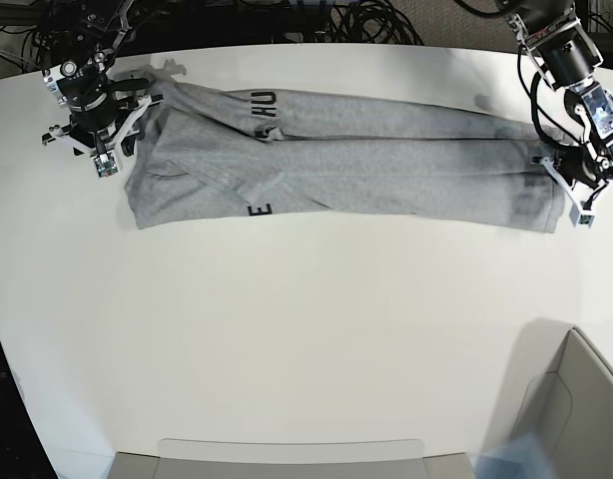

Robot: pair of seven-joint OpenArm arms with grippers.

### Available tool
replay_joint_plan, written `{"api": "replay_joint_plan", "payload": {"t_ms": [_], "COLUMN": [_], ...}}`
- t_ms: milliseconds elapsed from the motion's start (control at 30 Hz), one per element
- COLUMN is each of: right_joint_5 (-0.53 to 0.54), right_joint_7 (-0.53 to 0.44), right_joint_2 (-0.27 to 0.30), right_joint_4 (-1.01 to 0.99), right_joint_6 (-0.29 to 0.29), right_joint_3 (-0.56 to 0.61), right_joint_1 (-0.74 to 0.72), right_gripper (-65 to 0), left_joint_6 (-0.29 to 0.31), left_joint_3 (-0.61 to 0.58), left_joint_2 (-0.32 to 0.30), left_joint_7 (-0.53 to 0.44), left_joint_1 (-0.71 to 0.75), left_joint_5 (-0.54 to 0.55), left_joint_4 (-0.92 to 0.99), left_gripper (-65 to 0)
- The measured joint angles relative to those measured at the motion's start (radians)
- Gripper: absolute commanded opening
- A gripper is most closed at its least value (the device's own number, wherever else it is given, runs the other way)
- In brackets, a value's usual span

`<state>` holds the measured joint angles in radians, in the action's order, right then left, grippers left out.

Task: Fold the T-shirt properly
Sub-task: 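Move the left gripper inward along the strip and grasp its middle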

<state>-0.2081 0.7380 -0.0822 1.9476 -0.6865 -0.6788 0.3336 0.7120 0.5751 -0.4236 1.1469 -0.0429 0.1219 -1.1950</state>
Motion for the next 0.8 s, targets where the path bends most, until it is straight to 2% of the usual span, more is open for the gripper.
{"api": "replay_joint_plan", "payload": {"t_ms": [100,200,400,600,733,800], "right_joint_5": [-0.001,-0.003,-0.003,-0.004,-0.003,-0.004], "right_joint_7": [0.000,0.000,0.001,0.002,0.002,0.002], "right_joint_2": [-0.004,-0.002,-0.001,-0.002,-0.014,-0.015], "right_joint_4": [0.000,0.000,0.000,0.000,0.000,0.000], "right_joint_6": [0.000,0.000,0.000,0.000,0.000,0.000], "right_joint_3": [0.000,0.000,-0.001,0.001,0.002,0.002], "right_joint_1": [0.002,0.002,0.002,-0.001,0.000,-0.002], "right_gripper": [-46.1,-46.1,-46.1,-46.1,-46.1,-46.1], "left_joint_6": [-0.011,-0.013,-0.010,-0.008,-0.012,-0.013], "left_joint_3": [0.055,0.068,0.064,0.064,0.062,0.023], "left_joint_2": [-0.004,-0.005,0.023,0.087,0.127,0.158], "left_joint_7": [0.028,0.052,0.139,0.246,0.255,0.257], "left_joint_1": [-0.033,-0.043,0.013,0.043,0.085,0.108], "left_joint_5": [-0.136,-0.194,-0.186,-0.196,-0.204,-0.209], "left_joint_4": [0.003,-0.040,-0.253,-0.535,-0.679,-0.734], "left_gripper": [-65.0,-65.0,-65.0,-65.0,-65.0,-65.0]}}
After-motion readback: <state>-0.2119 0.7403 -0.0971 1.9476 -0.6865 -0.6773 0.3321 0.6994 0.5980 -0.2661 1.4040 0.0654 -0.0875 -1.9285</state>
